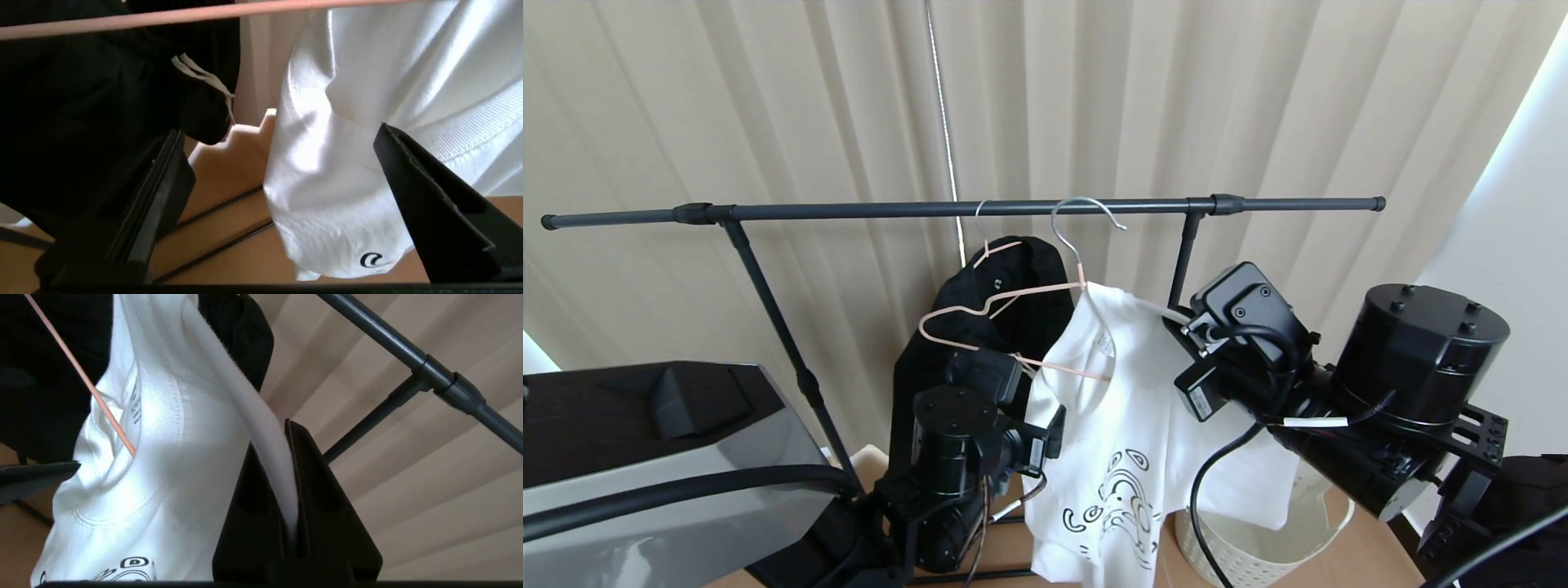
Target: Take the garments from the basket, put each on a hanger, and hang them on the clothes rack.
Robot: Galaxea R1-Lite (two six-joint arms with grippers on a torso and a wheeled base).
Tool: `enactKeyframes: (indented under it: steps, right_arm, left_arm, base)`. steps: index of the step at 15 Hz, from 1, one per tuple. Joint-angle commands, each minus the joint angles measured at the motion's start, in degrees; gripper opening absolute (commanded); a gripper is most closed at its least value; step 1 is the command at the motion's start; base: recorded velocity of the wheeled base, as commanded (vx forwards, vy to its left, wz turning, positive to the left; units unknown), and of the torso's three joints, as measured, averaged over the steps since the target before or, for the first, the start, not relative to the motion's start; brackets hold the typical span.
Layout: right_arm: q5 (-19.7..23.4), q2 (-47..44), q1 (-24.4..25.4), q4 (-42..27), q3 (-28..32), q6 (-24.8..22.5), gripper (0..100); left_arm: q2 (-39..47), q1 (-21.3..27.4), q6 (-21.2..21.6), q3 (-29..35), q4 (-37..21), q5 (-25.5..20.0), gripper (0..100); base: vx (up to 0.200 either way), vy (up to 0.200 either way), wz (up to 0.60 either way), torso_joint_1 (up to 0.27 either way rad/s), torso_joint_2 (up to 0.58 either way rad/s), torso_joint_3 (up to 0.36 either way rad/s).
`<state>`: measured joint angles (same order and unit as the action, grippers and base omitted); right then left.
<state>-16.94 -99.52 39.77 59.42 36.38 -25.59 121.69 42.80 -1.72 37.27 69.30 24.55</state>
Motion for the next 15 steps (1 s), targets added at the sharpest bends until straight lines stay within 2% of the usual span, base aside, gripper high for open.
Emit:
enactKeyframes:
  steps: [1, 4, 8, 13, 14, 15]
  right_arm:
    - [-0.02, 0.73, 0.40, 0.00, 0.01, -0.08, 0]
    - [-0.02, 1.35, 0.58, 0.00, 0.01, 0.01, 0]
    - [-0.02, 3.28, 1.72, 0.00, -0.61, 0.01, 0]
    - [0.07, 5.13, 2.51, -0.09, -1.75, 0.01, 0]
    - [0.07, 5.22, 2.51, -0.09, -1.75, 0.01, 0]
    - [0.07, 5.04, 2.25, -0.09, -1.66, 0.01, 0]
  left_arm:
    - [1.10, 0.27, -0.13, 1.49, 0.22, 1.11, 100]
    - [1.27, 0.44, -0.13, 1.49, 0.13, 1.55, 100]
    - [2.94, 0.44, -0.13, 3.16, 0.48, 4.36, 100]
    - [3.65, 0.27, -0.83, 3.69, 0.48, 4.89, 100]
    - [3.56, 0.27, -0.83, 3.69, 0.48, 4.89, 0]
    - [3.29, 0.27, -0.83, 3.60, 0.66, 4.89, 0]
  base:
    - [0.000, 0.000, 0.00, 0.000, 0.00, 0.000]
    - [0.000, 0.000, 0.00, 0.000, 0.00, 0.000]
    - [0.000, 0.000, 0.00, 0.000, 0.00, 0.000]
    - [0.000, 0.000, 0.00, 0.000, 0.00, 0.000]
    - [0.000, 0.000, 0.00, 0.000, 0.00, 0.000]
    - [0.000, 0.000, 0.00, 0.000, 0.00, 0.000]
